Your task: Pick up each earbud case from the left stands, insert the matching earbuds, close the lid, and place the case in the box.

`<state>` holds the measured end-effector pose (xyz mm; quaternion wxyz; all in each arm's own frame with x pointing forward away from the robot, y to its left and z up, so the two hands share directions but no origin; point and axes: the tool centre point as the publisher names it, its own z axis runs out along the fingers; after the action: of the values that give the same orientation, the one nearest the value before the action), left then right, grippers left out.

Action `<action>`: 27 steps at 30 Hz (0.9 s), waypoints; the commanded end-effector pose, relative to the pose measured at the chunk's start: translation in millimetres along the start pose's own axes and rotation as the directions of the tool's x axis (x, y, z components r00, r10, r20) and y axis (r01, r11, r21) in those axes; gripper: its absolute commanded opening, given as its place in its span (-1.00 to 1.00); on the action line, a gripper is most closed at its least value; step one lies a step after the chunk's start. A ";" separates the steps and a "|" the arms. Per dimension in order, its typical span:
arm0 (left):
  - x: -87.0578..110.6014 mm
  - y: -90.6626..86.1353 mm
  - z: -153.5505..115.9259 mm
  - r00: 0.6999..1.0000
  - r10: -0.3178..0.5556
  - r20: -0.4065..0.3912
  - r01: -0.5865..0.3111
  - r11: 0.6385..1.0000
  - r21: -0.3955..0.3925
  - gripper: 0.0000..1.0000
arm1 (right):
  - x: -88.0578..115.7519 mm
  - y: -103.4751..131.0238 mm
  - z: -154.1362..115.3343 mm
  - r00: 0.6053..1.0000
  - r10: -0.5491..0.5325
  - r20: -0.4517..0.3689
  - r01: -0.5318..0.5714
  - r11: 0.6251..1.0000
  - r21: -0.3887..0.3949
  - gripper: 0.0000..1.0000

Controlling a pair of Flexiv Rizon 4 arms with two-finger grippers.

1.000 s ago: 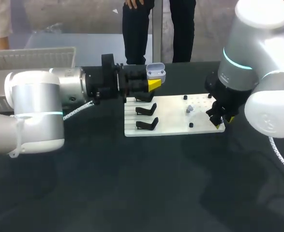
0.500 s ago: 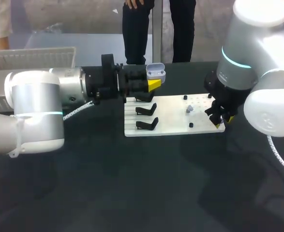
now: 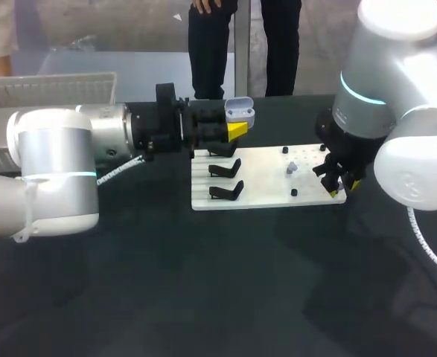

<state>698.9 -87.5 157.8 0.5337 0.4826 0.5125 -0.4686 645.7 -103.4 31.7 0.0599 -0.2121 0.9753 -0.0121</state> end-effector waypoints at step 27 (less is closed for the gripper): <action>0.8 -2.4 0.0 1.000 0.005 0.004 -0.005 1.000 -0.009 -1.00 | -3.1 -1.0 -5.3 1.000 0.011 -0.016 -0.011 1.000 0.013 -1.00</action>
<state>698.9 -87.4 157.9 0.5337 0.4826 0.5126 -0.4686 649.9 -104.8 28.4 0.0552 -0.2075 0.9765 -0.0176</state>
